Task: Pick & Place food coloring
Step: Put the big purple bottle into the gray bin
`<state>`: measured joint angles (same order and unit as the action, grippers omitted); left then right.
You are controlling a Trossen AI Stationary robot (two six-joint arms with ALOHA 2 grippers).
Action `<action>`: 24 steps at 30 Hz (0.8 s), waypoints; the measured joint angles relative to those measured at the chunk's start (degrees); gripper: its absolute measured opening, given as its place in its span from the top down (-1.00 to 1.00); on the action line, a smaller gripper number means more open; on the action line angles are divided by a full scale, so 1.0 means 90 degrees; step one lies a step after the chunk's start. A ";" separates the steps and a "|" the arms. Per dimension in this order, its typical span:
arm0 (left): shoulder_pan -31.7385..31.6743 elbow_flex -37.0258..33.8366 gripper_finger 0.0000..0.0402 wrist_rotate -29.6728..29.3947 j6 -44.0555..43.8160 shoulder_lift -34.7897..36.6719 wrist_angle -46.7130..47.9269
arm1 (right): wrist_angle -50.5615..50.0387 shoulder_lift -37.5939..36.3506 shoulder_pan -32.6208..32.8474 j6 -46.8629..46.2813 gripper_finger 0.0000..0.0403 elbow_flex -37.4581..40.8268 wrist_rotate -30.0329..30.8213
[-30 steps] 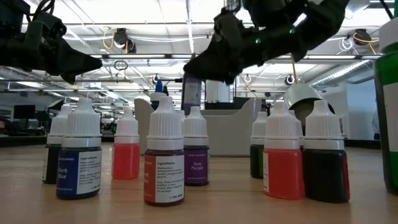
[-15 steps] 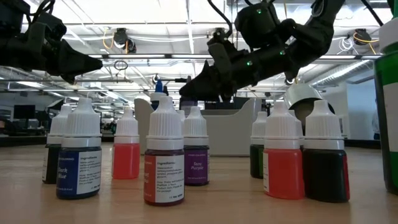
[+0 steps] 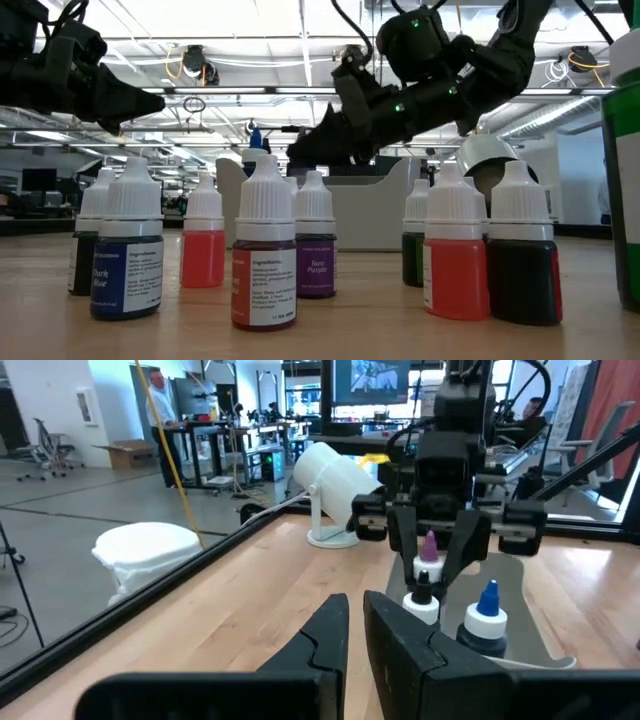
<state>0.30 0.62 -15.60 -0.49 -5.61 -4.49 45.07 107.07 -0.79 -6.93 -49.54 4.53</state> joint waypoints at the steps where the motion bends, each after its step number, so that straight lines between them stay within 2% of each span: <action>1: 0.0000 0.0000 0.80 -0.0002 0.0000 -0.0001 -0.0001 | 0.0067 0.0087 -0.0009 0.0008 0.44 -0.0001 0.0003; 9: 0.0000 0.0000 0.80 -0.0004 0.0001 0.0000 -0.0007 | 0.0488 0.0686 -0.0056 0.0068 0.45 -0.0285 0.0071; 24: 0.0000 0.0000 0.80 -0.0002 0.0005 0.0000 0.0007 | 0.0507 0.0682 0.0054 0.0132 0.32 -0.0299 0.0009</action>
<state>0.30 0.62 -15.62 -0.45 -5.61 -4.42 49.64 113.21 -0.30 -5.74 -52.23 4.61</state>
